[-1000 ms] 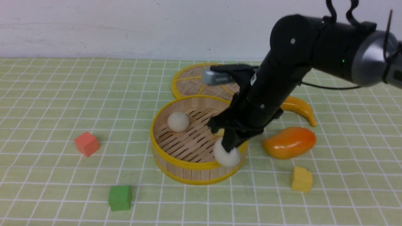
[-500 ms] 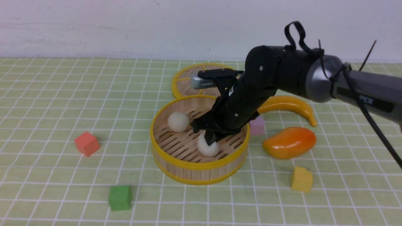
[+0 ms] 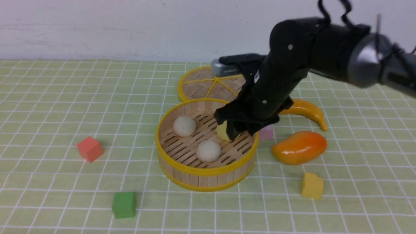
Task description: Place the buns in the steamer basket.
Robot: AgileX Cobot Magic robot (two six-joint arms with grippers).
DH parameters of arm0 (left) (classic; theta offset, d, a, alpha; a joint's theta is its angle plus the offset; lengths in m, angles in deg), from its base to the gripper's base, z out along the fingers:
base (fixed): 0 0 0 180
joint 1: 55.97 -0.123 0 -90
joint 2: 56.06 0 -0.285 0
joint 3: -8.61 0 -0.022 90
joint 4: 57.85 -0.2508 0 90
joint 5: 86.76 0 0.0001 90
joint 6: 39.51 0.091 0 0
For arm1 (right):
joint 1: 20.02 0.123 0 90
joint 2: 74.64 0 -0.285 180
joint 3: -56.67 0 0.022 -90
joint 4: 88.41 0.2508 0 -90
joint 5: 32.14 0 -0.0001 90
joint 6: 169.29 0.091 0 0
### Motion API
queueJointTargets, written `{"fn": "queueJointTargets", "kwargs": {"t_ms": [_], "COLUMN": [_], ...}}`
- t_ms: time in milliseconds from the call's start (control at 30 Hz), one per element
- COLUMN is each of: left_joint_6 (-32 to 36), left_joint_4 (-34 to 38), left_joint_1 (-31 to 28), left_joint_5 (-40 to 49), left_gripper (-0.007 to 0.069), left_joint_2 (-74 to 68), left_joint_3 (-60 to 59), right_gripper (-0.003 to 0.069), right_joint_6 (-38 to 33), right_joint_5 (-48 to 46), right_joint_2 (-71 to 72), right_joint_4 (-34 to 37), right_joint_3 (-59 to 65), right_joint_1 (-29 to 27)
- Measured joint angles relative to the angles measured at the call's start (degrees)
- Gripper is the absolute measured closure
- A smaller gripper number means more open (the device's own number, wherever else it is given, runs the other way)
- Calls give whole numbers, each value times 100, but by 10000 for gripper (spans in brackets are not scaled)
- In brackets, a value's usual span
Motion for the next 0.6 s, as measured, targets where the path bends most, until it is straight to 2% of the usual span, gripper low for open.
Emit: {"fn": "queueJointTargets", "kwargs": {"t_ms": [33, 167, 200, 333, 400, 433, 567, 600], "left_joint_6": [0, 0, 0, 0, 0, 0, 0, 0], "left_joint_4": [0, 0, 0, 0, 0, 0, 0, 0], "left_joint_1": [0, 0, 0, 0, 0, 0, 0, 0], "left_joint_5": [0, 0, 0, 0, 0, 0, 0, 0], "left_gripper": [407, 400, 400, 396, 395, 394, 387, 387], "left_joint_2": [0, 0, 0, 0, 0, 0, 0, 0], "left_joint_3": [0, 0, 0, 0, 0, 0, 0, 0], "right_gripper": [298, 441, 449, 634, 669, 672, 679, 679], "right_joint_6": [30, 451, 473, 562, 616, 622, 696, 696], "right_joint_5": [-66, -699, -706, -474, -227, -194, 579, 629], "right_joint_2": [43, 1078, 1129, 2543, 3076, 3143, 4688, 4751], "right_joint_4": [-31, -513, -526, -628, -628, -628, -628, -628], "right_joint_3": [0, 33, 61, 1056, 1713, 1793, 3618, 3692], "right_joint_1": [0, 0, 0, 0, 0, 0, 0, 0]}}
